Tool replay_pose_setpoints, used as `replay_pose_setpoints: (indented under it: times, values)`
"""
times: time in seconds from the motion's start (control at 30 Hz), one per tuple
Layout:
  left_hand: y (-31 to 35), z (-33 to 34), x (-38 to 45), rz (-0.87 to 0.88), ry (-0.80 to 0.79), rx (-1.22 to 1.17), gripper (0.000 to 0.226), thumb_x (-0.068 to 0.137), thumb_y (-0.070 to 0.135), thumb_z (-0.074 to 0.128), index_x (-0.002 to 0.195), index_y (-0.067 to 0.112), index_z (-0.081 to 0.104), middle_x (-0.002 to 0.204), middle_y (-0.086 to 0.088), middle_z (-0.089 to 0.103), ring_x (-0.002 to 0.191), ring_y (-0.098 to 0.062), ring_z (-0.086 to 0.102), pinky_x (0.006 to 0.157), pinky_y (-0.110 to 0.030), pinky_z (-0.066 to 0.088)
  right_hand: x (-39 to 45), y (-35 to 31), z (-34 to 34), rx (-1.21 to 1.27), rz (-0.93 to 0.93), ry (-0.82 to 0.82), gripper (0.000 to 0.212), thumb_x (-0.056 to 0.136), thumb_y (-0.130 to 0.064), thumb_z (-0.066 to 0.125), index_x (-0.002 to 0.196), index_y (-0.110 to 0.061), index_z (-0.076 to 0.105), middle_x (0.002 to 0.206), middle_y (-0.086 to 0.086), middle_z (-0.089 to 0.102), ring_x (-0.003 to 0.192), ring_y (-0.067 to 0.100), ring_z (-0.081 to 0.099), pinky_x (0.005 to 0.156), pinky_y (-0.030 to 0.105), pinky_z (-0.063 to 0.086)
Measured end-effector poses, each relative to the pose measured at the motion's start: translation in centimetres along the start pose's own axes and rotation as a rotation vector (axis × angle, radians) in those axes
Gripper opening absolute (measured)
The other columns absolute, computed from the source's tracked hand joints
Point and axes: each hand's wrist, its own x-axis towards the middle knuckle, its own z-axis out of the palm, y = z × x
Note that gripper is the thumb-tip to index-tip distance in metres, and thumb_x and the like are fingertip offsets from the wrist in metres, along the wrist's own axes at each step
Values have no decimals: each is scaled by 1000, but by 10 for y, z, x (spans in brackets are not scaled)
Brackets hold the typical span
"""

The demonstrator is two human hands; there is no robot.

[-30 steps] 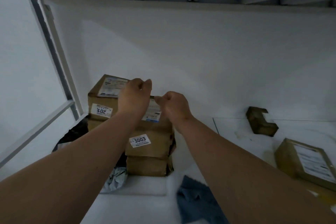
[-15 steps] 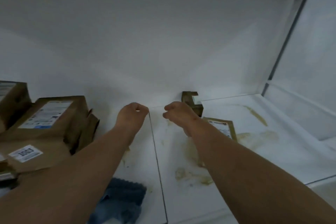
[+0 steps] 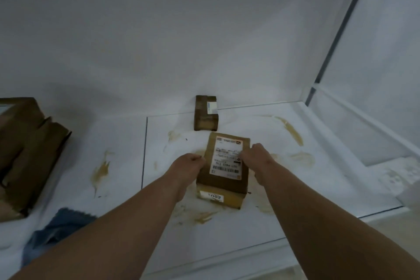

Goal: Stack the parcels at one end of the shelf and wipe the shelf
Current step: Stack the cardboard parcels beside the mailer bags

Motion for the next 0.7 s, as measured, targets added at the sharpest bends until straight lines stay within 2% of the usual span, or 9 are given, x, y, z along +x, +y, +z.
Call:
replay_pose_setpoints:
  times: [0.03, 0.1, 0.17, 0.33, 0.43, 0.53, 0.57, 0.63, 0.7]
  values:
    - [-1, 6, 0, -12, -15, -6, 33, 97, 32, 50, 124, 17, 60, 119, -4, 63, 108, -21, 59, 98, -39, 48, 0, 4, -2, 28, 10, -60, 34, 94, -21, 50, 124, -6, 52, 122, 16, 61, 100, 29, 59, 73, 34, 46]
    - [-3, 15, 0, -42, -18, -59, 29, 97, 32, 49, 119, 17, 63, 110, -3, 66, 102, -21, 61, 91, -37, 50, 1, 11, -4, 68, 19, -120, 24, 95, -22, 50, 109, -6, 60, 110, 15, 67, 91, 26, 63, 68, 31, 44]
    - [-3, 17, -1, -59, 4, -138, 25, 97, 29, 50, 112, 16, 65, 104, -3, 68, 97, -20, 62, 87, -36, 51, 1, 15, -4, 120, 18, -139, 21, 94, -23, 51, 105, -7, 62, 106, 13, 68, 97, 28, 64, 71, 33, 45]
    - [10, 4, -10, -15, 84, -379, 13, 96, 22, 55, 90, 19, 67, 91, -1, 69, 80, -16, 62, 63, -28, 47, -6, 7, -3, 338, -42, -147, 17, 90, -25, 55, 99, -12, 60, 104, 12, 69, 101, 29, 64, 86, 42, 52]
    - [13, -16, -14, 39, 101, -455, 16, 95, 19, 56, 106, 16, 68, 95, -1, 72, 83, -13, 64, 65, -27, 47, -17, -3, 1, 470, -96, -185, 21, 88, -26, 56, 104, -14, 61, 107, 8, 70, 105, 26, 63, 90, 41, 49]
    - [10, -35, -18, 63, 107, -500, 23, 96, 14, 53, 115, 15, 66, 101, -3, 74, 90, -14, 67, 68, -26, 47, -30, -14, 8, 593, -149, -251, 20, 91, -20, 55, 108, -20, 64, 104, 3, 73, 105, 22, 65, 99, 46, 48]
    - [7, -41, -20, 75, 110, -510, 25, 95, 12, 52, 116, 15, 66, 102, -3, 74, 94, -15, 67, 72, -27, 49, -35, -18, 12, 615, -177, -269, 20, 92, -18, 54, 108, -22, 65, 102, 2, 74, 102, 20, 67, 96, 45, 50]
    - [3, -54, -24, 106, 120, -529, 26, 94, 9, 50, 114, 15, 66, 100, -4, 75, 99, -18, 67, 79, -32, 50, -47, -25, 23, 652, -231, -291, 23, 94, -16, 53, 111, -26, 65, 99, 1, 75, 94, 18, 69, 81, 39, 55]
    - [-2, -67, -28, 130, 141, -554, 23, 93, 8, 51, 110, 13, 64, 97, -5, 75, 97, -19, 67, 78, -34, 49, -58, -30, 35, 674, -267, -316, 25, 95, -14, 53, 115, -26, 62, 101, 2, 74, 88, 17, 70, 67, 33, 53]
